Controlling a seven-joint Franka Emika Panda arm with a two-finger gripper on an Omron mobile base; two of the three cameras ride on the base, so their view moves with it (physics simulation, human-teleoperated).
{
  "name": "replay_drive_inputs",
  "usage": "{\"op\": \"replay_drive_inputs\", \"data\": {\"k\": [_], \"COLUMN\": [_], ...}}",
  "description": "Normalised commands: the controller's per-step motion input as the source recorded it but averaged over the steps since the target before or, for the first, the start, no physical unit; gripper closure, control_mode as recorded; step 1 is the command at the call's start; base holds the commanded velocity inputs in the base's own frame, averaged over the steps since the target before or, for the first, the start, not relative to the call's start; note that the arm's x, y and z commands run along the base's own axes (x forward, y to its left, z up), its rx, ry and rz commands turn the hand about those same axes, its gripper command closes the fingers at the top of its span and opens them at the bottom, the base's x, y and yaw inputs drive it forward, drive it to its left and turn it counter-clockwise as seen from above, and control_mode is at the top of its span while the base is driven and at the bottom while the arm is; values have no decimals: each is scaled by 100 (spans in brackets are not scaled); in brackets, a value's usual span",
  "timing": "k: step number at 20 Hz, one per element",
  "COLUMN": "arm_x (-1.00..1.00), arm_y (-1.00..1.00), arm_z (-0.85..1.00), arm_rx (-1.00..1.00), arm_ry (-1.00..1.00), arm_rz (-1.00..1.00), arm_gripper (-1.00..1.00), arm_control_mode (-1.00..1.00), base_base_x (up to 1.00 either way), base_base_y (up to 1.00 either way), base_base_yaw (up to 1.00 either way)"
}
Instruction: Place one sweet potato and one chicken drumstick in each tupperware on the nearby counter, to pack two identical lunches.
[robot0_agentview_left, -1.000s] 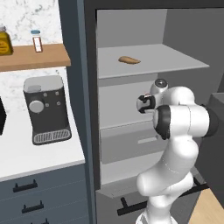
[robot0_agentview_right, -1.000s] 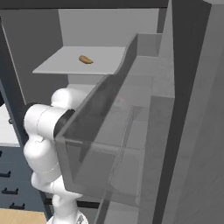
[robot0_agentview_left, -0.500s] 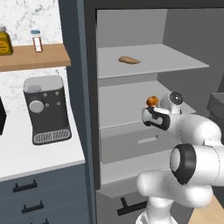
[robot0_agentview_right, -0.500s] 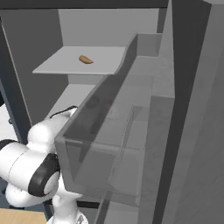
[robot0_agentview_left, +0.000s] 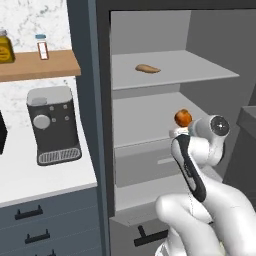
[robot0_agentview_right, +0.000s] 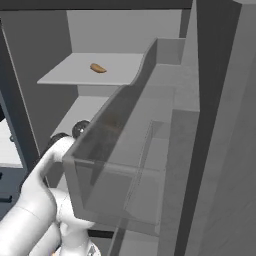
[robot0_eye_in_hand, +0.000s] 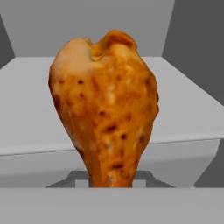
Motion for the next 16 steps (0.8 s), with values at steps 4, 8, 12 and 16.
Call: {"op": "replay_drive_inputs", "data": {"k": [4,8,12,16], "arm_x": [-100,-100,-75,0], "arm_y": [13,23,39,0], "arm_z": [100,77,5,0], "arm_rx": [0,-1,-7,0], "arm_ry": [0,6,12,0], "arm_rz": [0,0,2,0], "arm_gripper": [100,100,100,100], "arm_control_mode": [-100,-100,100,100], "base_base_x": [0,0,-25,-100], "base_base_y": [0,0,19,98], "base_base_yaw": [0,0,2,20]}}
